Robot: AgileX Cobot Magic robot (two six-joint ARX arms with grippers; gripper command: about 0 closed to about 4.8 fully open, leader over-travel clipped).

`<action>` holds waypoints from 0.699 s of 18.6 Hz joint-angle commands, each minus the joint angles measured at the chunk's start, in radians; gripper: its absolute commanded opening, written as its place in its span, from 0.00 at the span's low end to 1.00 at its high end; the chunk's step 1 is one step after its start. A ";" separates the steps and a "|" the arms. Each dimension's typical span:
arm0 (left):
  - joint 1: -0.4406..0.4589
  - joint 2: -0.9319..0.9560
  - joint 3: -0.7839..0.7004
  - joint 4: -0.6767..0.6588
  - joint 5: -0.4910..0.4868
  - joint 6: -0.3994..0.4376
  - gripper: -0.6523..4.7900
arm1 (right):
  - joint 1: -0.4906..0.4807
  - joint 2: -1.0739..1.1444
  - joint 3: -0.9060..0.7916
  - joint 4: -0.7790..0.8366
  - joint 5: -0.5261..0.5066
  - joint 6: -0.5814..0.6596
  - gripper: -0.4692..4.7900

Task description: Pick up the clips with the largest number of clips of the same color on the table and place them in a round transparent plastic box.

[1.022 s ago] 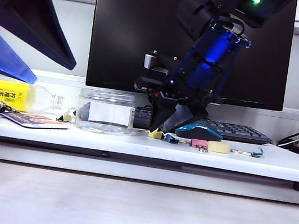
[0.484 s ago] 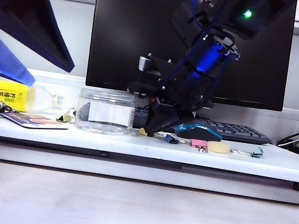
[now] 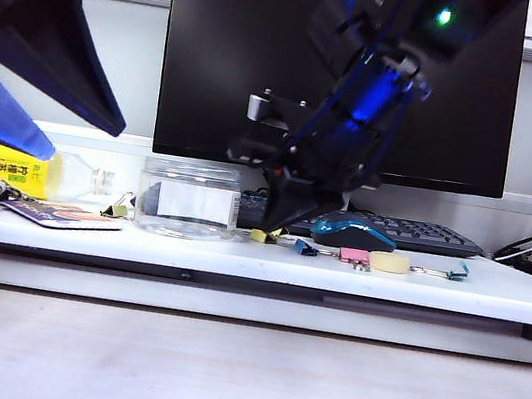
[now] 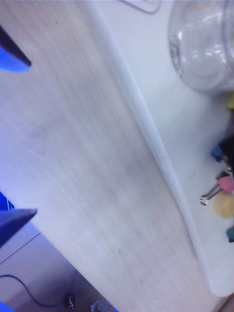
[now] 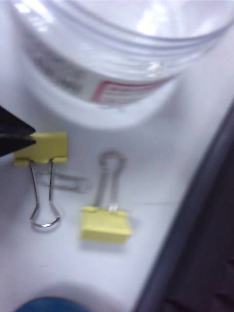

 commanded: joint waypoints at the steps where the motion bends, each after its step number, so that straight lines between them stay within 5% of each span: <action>1: -0.001 0.000 0.004 0.002 0.000 0.000 0.80 | -0.003 -0.001 0.076 -0.106 0.000 0.000 0.11; 5: -0.001 0.000 0.004 0.001 0.004 0.000 0.80 | -0.006 -0.003 0.169 -0.181 -0.002 -0.001 0.11; 8: -0.001 0.000 0.004 0.001 0.003 0.000 0.80 | -0.012 -0.002 0.173 -0.211 -0.002 -0.001 0.34; 11: -0.001 0.000 0.004 0.001 0.004 0.000 0.81 | -0.013 0.000 0.173 -0.209 0.002 -0.005 0.38; 13: -0.001 0.000 0.004 0.001 0.004 -0.015 0.80 | -0.018 0.008 0.173 -0.206 0.001 -0.006 0.54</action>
